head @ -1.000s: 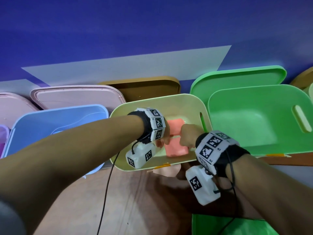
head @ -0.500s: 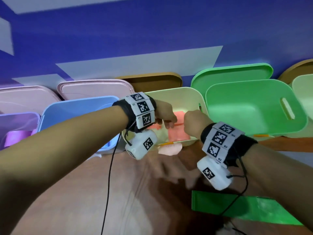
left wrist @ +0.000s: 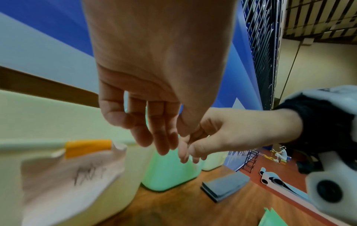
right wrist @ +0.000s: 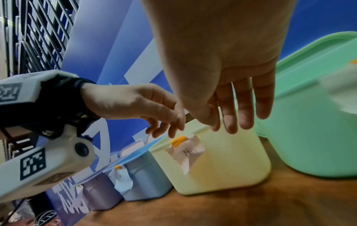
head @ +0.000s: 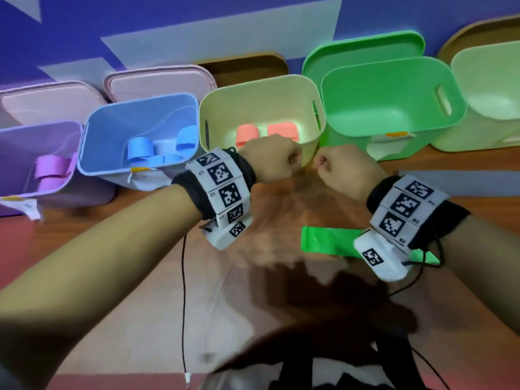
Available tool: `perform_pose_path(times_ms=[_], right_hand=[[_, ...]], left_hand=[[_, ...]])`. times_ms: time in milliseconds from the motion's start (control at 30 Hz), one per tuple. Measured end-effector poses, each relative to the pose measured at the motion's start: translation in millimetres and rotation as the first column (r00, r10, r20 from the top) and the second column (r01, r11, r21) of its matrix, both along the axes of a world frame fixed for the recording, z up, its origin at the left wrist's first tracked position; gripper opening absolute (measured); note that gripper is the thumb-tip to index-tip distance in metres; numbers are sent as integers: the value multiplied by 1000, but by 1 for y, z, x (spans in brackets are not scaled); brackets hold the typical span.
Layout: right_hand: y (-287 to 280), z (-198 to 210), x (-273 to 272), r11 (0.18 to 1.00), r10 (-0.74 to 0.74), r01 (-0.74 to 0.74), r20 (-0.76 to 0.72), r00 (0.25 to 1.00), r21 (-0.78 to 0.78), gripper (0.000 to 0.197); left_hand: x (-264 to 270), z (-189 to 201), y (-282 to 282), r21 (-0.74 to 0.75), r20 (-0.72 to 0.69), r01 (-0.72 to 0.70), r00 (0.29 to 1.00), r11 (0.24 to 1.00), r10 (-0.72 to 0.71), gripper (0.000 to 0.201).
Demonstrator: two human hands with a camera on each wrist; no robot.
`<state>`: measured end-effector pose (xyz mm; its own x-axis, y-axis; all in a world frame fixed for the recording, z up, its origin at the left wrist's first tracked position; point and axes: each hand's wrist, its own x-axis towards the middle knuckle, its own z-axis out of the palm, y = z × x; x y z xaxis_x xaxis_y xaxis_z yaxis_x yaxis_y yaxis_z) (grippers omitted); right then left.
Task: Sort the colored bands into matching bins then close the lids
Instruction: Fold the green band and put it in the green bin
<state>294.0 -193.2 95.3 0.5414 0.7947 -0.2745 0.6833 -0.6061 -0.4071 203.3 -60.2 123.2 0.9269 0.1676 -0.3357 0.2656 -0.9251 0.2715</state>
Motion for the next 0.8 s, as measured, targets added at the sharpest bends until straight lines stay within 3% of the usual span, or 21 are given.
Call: perform_pose_path(times_ms=[167, 367, 467, 567, 700, 800], right_hand=[[-51, -36, -2, 963, 185, -207, -136, 973, -171, 15], [-89, -82, 0, 951, 212, -250, -206, 955, -180, 29], [-100, -98, 3, 944, 244, -276, -178, 953, -183, 35], [-105, -110, 3, 934, 266, -298, -174, 948, -195, 31], [-108, -120, -3, 944, 247, -280, -190, 950, -173, 35], [-110, -125, -4, 968, 189, -218, -213, 959, -123, 44]], left_hand=[[-14, -40, -42, 22, -151, -1, 989, 1000, 4, 24], [-30, -96, -78, -66, -401, -335, 871, 940, 283, 36], [-36, -117, -94, -126, -348, -506, 828, 853, 440, 31], [-40, -128, -104, -177, -247, -617, 782, 767, 572, 7], [-44, -136, -115, -194, -188, -706, 708, 681, 680, 17], [-46, -139, -121, -130, -134, -741, 671, 658, 729, 16]])
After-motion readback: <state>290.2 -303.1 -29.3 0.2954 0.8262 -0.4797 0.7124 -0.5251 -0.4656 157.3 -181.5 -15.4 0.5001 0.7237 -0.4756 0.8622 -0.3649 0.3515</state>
